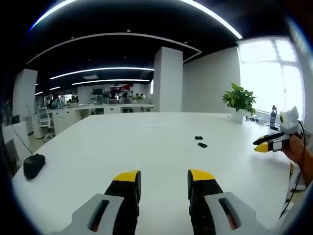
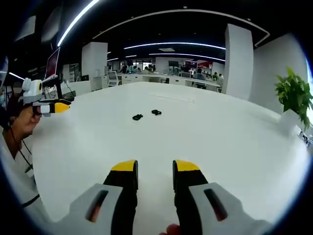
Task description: Snap the two parts of the plastic buckle together until the buckle closes and remains connected.
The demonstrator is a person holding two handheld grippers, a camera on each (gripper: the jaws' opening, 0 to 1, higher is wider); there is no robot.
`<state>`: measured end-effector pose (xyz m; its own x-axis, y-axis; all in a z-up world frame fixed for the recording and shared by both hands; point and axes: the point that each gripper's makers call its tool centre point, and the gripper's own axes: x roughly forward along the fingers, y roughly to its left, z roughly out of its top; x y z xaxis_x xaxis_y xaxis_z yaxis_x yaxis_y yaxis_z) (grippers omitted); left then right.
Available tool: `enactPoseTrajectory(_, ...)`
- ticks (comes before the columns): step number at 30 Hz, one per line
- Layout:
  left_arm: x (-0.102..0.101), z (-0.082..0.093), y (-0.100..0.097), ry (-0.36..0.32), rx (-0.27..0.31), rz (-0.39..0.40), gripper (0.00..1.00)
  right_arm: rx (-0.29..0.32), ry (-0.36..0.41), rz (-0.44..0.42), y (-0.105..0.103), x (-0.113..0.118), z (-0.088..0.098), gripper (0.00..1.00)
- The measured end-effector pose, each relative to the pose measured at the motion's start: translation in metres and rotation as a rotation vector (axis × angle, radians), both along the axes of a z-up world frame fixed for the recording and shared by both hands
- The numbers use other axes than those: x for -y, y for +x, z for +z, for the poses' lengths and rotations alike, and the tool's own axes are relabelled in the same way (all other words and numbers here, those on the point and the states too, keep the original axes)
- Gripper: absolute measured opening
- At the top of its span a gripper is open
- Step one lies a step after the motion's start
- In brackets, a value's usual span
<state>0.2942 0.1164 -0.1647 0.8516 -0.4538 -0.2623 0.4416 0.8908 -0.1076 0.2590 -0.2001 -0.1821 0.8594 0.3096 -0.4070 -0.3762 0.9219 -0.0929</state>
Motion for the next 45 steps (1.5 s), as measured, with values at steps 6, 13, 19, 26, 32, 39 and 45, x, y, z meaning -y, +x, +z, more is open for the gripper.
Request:
enactPoseTrajectory(6,0.002,-0.001,0.004,0.007,-0.002,-0.004,0.38,-0.003,-0.007,0.008,0.008,0.000,-0.001,0.28)
enactPoseTrajectory(13,0.002,-0.004,0.009,0.019,-0.003,-0.011,0.38,0.002,-0.006,0.019,0.015,-0.003,-0.001,0.28)
enactPoseTrajectory(19,0.005,-0.001,0.015,0.013,0.001,-0.016,0.38,0.004,-0.022,0.036,0.025,-0.006,0.000,0.28)
enactPoseTrajectory(26,0.010,0.003,0.017,0.015,0.010,-0.031,0.38,0.010,-0.040,0.059,0.035,-0.009,0.004,0.28)
enactPoseTrajectory(32,0.013,0.002,0.018,0.032,0.005,-0.043,0.37,0.011,-0.038,0.072,0.047,-0.011,0.005,0.28)
enactPoseTrajectory(39,0.018,-0.002,0.019,0.010,-0.021,-0.066,0.38,0.004,-0.031,0.083,0.055,-0.013,0.003,0.28)
enactPoseTrajectory(45,0.020,-0.001,0.021,0.013,-0.021,-0.077,0.38,-0.006,-0.014,0.094,0.064,-0.012,0.004,0.28)
